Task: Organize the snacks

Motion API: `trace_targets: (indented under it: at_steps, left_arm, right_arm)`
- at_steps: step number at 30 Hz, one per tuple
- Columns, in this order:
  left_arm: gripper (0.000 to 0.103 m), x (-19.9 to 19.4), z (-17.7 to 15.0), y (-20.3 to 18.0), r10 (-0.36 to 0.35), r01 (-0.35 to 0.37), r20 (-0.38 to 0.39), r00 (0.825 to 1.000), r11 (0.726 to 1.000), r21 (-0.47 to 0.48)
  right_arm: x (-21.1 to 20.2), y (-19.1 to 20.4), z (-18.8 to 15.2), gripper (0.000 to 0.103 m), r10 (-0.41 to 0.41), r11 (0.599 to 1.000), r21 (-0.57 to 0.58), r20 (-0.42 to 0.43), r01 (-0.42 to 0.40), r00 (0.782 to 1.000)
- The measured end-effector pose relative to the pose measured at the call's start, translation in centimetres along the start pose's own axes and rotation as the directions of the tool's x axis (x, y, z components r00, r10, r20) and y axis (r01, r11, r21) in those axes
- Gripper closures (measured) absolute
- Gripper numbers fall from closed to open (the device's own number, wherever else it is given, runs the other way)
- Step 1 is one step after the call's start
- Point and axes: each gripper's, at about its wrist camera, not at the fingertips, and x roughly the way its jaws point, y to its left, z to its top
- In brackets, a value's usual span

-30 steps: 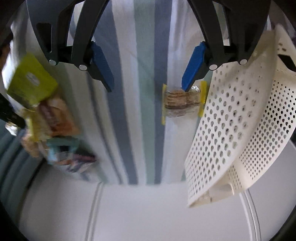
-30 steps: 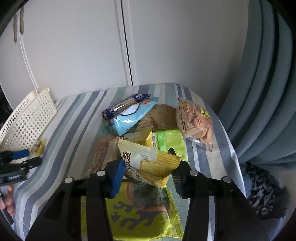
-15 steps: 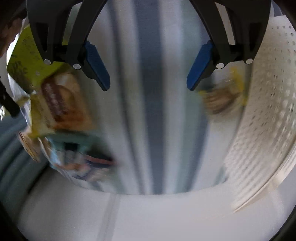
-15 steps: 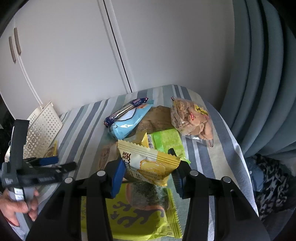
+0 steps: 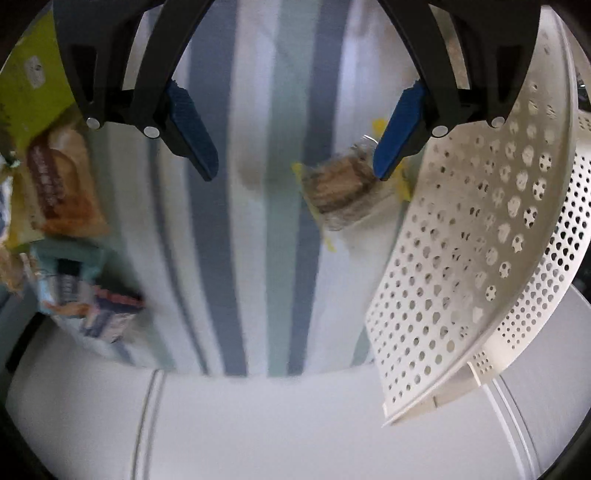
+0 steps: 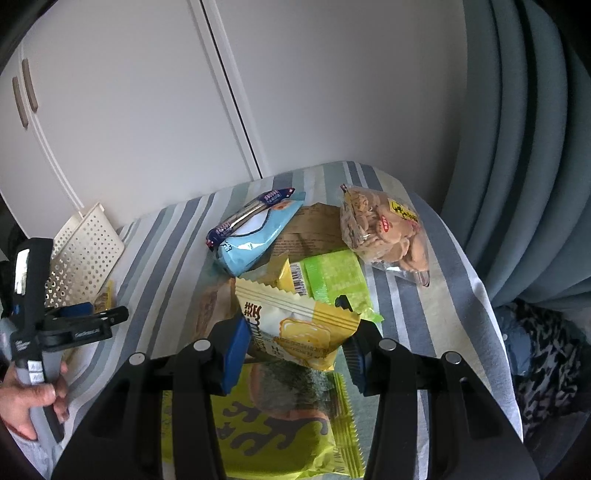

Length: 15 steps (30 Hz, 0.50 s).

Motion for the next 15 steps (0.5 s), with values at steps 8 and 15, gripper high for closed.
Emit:
trace_targets:
  at_steps: [8,15]
  left_arm:
    - [0.005,2.0,2.7,-2.7,-0.033,0.033,-0.021,0.999,0.999,0.005]
    - [0.005,-0.1,2.3,-7.6,-0.223,0.219,0.028,0.974,0.970,0.103]
  right_arm:
    - [-0.1,-0.2,0.0,0.057,-0.001,1.000,0.010,0.006,0.001,1.000]
    - [0.0,-0.1,0.0,0.057,-0.011,1.000,0.013,-0.004,0.011,1.000]
